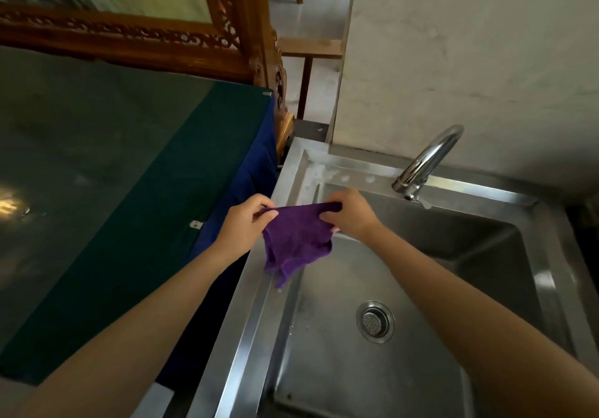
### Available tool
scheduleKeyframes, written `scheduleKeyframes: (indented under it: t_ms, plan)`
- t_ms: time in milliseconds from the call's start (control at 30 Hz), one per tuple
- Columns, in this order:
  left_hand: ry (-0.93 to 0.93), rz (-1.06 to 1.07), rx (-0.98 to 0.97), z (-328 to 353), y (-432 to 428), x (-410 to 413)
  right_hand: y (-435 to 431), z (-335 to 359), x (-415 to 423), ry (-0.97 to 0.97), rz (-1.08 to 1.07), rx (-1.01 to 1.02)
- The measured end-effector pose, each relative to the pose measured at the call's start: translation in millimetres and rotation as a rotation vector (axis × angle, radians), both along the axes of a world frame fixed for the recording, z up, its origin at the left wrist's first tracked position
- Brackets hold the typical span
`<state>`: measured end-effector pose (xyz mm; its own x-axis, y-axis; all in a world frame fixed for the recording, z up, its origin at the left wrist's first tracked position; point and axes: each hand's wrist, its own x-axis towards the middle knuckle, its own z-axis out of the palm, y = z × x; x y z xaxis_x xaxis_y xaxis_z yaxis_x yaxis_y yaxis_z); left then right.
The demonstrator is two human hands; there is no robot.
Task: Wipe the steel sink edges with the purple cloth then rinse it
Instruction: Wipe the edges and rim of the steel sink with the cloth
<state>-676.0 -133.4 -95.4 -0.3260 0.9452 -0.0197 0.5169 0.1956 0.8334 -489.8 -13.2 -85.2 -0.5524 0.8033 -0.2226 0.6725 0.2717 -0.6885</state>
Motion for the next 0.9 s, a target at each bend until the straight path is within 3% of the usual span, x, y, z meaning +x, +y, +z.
scheduleKeyframes:
  t_ms: [133, 433, 500, 567, 667, 900]
  plan:
    - [-0.052, 0.132, -0.049, -10, 29, 2, 16, -21, -19, 0.076, -0.165, 0.025]
    - [0.025, 0.296, -0.086, -55, 119, -11, 89, -53, -59, 0.26, -0.426, 0.052]
    - [0.033, 0.312, -0.094, -73, 129, -9, 94, -75, -71, 0.321, -0.382, 0.012]
    - [0.069, 0.3, -0.08, -92, 132, -9, 87, -108, -79, 0.213, -0.174, 0.063]
    - [0.185, 0.288, -0.024, -113, 133, -14, 78, -150, -79, -0.124, 0.128, 0.293]
    - [0.302, 0.182, 0.028, -126, 140, -1, 102, -166, -92, -0.25, 0.058, 0.411]
